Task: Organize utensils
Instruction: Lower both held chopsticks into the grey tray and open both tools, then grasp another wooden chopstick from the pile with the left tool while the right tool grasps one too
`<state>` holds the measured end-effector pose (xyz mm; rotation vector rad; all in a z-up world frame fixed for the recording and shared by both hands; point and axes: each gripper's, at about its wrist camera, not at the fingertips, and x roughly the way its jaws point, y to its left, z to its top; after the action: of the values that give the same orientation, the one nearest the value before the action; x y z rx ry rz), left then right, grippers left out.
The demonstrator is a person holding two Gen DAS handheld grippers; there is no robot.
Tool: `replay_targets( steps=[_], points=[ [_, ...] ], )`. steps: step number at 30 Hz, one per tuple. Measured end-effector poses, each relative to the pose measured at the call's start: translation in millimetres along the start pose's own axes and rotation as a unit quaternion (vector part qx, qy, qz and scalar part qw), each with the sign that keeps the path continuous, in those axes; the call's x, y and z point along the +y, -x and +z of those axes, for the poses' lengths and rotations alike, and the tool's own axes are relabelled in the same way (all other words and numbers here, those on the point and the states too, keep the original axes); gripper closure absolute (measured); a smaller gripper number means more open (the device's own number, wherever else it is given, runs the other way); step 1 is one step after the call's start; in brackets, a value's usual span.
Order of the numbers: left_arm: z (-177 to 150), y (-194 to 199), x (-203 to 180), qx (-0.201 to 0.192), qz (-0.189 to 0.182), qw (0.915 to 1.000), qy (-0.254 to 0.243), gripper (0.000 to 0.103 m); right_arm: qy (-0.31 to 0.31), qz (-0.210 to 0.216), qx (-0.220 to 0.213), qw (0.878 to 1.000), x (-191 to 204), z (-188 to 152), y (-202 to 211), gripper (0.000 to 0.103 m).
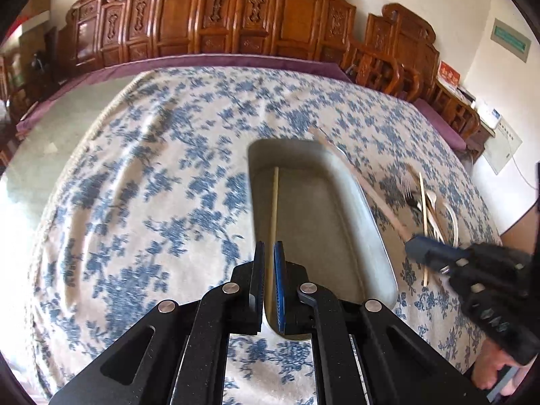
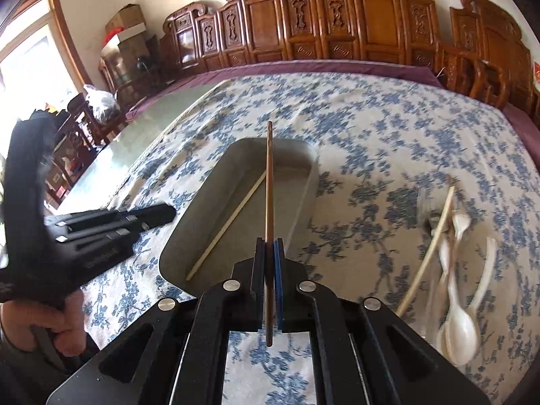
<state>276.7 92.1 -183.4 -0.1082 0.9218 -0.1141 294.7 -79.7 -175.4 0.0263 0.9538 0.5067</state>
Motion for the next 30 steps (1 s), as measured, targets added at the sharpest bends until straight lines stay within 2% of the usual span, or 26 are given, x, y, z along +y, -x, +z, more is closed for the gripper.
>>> replay_targets(
  steps=[9, 18, 24, 30],
  points=[
    [4.6, 12.0, 15.1, -0.017, 0.009, 0.9997, 0.012, 0.099, -0.008, 0.002, 0.036, 0.999, 10.6, 9.3, -41.6, 0.097],
    [4.3, 13.4, 12.6, -0.02, 0.009, 0.9997, 0.006, 0.099, -0.004, 0.012, 0.049, 0.999, 14.1, 6.3, -64.3, 0.096],
    [4.9, 14.9, 5.5, -0.023, 0.006, 0.9997, 0.002, 0.099, 0.002, 0.027, 0.03, 0.999, 10.9, 6.6, -50.4, 0.095],
    [5.9, 16.9, -15.1, -0.031, -0.01, 0.9994, -0.012, 0.099, 0.014, 0.011, -0.013, 1.0, -11.1, 3.8, -2.1, 0.095]
  ],
)
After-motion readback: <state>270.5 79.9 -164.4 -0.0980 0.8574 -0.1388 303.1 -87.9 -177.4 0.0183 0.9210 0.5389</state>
